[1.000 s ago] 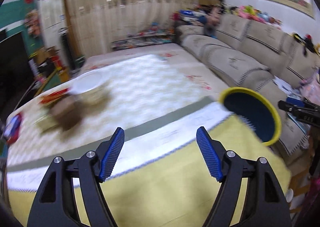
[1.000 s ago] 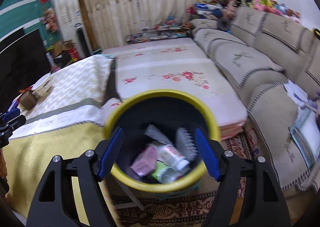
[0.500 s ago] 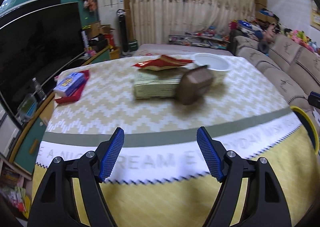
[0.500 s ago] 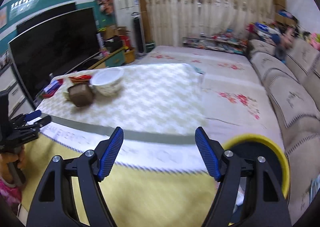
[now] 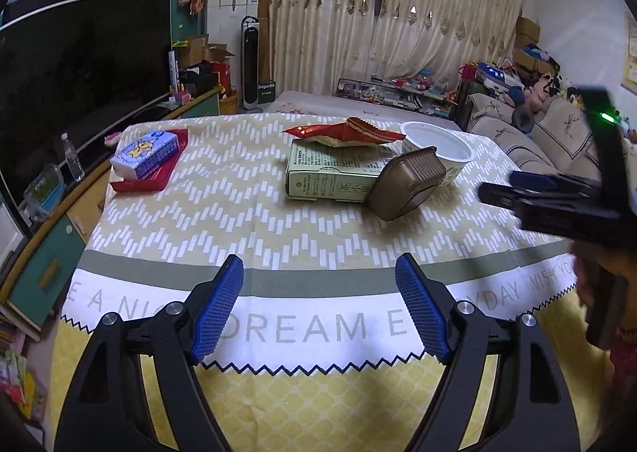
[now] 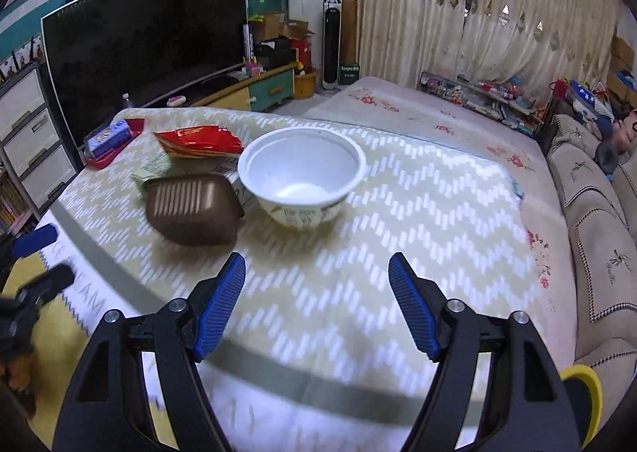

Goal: Collect trash
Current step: 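Grasp the white bowl rim with the right gripper and lift it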

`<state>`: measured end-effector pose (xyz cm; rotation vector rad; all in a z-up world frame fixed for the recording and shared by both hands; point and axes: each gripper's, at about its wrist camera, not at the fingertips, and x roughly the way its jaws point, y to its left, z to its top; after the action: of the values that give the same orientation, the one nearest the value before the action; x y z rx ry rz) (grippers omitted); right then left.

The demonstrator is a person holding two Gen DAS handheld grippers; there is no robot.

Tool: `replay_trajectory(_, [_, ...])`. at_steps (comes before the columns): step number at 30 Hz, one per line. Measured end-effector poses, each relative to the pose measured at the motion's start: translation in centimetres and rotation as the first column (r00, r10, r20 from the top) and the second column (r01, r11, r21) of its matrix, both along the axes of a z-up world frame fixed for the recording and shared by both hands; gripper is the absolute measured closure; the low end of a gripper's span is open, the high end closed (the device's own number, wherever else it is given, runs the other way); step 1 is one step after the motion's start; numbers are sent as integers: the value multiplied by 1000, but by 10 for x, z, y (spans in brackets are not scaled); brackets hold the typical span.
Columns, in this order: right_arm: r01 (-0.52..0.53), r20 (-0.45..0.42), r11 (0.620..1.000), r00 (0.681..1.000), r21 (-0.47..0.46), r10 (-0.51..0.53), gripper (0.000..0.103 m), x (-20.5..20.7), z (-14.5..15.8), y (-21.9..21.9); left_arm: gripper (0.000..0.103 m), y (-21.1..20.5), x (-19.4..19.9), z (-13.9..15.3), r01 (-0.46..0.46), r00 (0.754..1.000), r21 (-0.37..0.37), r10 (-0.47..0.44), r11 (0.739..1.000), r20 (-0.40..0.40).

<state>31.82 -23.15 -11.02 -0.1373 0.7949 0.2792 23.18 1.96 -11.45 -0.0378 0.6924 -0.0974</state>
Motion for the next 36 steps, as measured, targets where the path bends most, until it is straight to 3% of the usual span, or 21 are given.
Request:
replay_trajectory(10, [21,-47,1000,999,-2,-21,33,45,-18,16,22,-8,-2,0,11,1000,23,-11,1000,0])
replay_trajectory(22, [40,-51,998,998,41,-38,34,65,-19,20,22,-11,-2,-2,22,1000,23,-22,1000,-5])
replay_trajectory(36, [31,-45,998,999,49,-29,35,4,7,-11,22,-12,-2,-2,25,1000,29,-25,999,-7])
